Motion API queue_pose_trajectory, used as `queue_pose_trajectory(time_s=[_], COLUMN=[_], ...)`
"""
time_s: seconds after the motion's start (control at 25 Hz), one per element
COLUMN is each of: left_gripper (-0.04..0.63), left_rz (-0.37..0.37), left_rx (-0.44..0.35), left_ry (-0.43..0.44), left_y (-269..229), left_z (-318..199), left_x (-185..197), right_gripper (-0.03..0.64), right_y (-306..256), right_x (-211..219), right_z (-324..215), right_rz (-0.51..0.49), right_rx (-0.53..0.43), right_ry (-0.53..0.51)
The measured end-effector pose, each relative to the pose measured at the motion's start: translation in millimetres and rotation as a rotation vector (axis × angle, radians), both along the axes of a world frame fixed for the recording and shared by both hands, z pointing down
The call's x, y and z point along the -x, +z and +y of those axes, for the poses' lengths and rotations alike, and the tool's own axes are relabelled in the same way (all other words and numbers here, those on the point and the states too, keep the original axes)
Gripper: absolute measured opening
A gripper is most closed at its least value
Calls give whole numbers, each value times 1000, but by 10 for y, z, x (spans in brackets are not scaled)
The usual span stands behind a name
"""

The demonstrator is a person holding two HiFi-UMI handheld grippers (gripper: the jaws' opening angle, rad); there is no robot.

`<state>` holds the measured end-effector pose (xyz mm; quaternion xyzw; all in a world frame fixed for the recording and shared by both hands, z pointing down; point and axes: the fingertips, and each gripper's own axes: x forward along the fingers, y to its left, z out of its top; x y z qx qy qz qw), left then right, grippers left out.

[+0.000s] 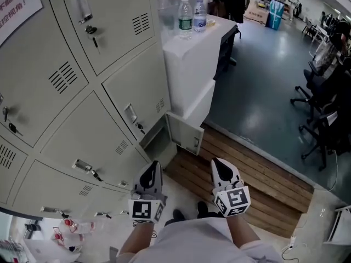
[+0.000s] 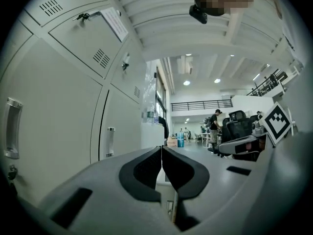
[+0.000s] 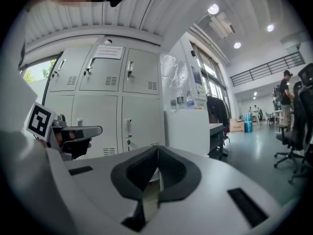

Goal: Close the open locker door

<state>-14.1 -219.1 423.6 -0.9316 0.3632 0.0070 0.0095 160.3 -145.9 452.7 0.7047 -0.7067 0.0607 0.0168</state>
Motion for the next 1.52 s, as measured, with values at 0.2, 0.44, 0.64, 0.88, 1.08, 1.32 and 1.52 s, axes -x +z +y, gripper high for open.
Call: queue_pose_trajectory(time_s=[0.2,0.44,0.64,0.88,1.08,1.32,1.52], left_gripper=[11,11,11,11,11,11,11], left_rz=[12,9,3,-8,-24,-47,-61], left_rx=[8,13,10,13,20,34,30], left_ry=[-66,-94,-114,-158,-204,-258,-300], left_y=[-18,20,35,40,75,129,119], left_z=[-102,-172,-133,-116,-106,-96,-108], left_x=[-107,-281,-363,-364,-283,-194,-138], right_gripper=[12,14,15,204,221,221,221], right_y=[7,112,272,581,967,1418,1834], right_x=[-192,-425,-584,-701,-775,-823,-991], right_z=[-241,-438,-547,-760,-993,-1355,-1643], right_rz=[22,20,5,-11,14,117,140], right_rx=[14,27,49,116,188,243,321], right_ry=[-57,-75,-86,-114,-151,-219,-206])
